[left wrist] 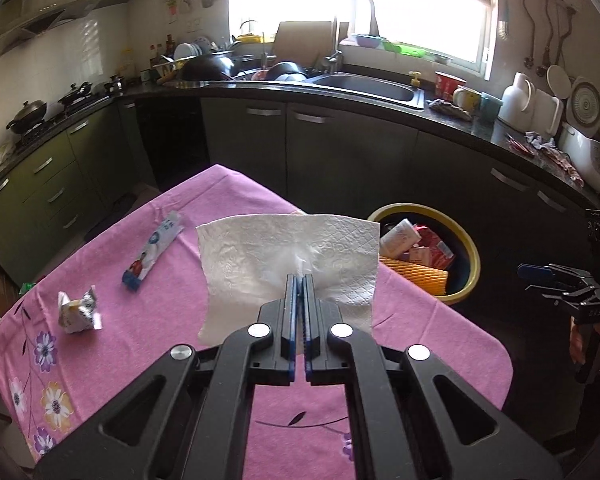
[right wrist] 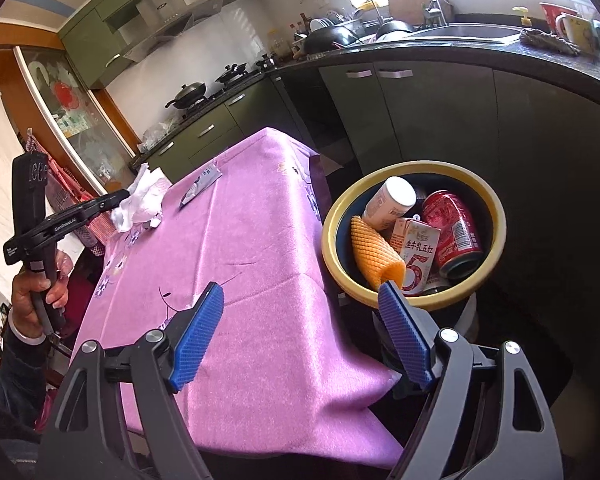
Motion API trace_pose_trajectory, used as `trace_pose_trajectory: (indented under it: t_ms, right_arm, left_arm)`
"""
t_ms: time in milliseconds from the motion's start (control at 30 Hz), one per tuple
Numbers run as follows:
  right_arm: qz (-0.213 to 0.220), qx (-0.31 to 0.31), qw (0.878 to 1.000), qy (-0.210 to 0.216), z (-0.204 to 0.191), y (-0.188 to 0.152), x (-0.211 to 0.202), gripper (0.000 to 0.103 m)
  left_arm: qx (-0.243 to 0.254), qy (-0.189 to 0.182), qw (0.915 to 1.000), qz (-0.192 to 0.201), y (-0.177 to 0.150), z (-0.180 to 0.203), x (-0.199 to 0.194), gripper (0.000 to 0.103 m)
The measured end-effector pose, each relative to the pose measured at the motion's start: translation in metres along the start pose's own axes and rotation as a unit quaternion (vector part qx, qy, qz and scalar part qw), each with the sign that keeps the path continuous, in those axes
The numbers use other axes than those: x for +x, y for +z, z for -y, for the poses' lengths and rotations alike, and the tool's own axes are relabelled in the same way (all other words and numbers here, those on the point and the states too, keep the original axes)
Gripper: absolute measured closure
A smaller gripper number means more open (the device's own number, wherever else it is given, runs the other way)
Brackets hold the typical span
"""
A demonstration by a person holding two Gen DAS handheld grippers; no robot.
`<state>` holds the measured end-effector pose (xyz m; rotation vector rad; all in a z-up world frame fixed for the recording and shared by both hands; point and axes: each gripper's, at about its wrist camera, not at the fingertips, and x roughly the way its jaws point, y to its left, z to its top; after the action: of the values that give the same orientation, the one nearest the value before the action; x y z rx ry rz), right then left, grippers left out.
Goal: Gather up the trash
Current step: 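Carry the tissue over the bin and open the left gripper, then move both tools back toward the table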
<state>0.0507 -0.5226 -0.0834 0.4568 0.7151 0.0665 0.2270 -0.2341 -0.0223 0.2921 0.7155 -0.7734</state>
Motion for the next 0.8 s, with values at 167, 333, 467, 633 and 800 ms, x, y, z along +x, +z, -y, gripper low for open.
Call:
trace_pose_trajectory:
  t_ms: [167,333,467,633,800]
  right_arm:
    - [0.011,0.012,1.000,0.004,0.015,-0.008,-0.018,0.022]
    - [0.017,0.039,0.999,0.005,0.041,-0.017,-0.030,0.022]
    - [0.019,0.059,0.998,0.005,0.059,-0.026,-0.037,0.022]
    - [0.024,0.087,0.996,0.005,0.083,-0.036,-0.046,0.022]
    - [0.018,0.105,0.994,0.013,0.096,-0.039,-0.045,0.022]
  left_arm:
    - [0.034,-0.044,0.9984,-0.011,0.022,0.048,0.034,0.101]
    - [0.079,-0.082,0.9930,-0.029,0.043,0.106,0.077,0.101]
    - [0.116,-0.097,0.9875,-0.044,0.053,0.151,0.120,0.101]
    - [0.154,-0.097,0.9804,-0.075,0.055,0.196,0.179,0.101]
    - [0.185,-0.072,0.9755,-0.095,0.050,0.222,0.225,0.100]
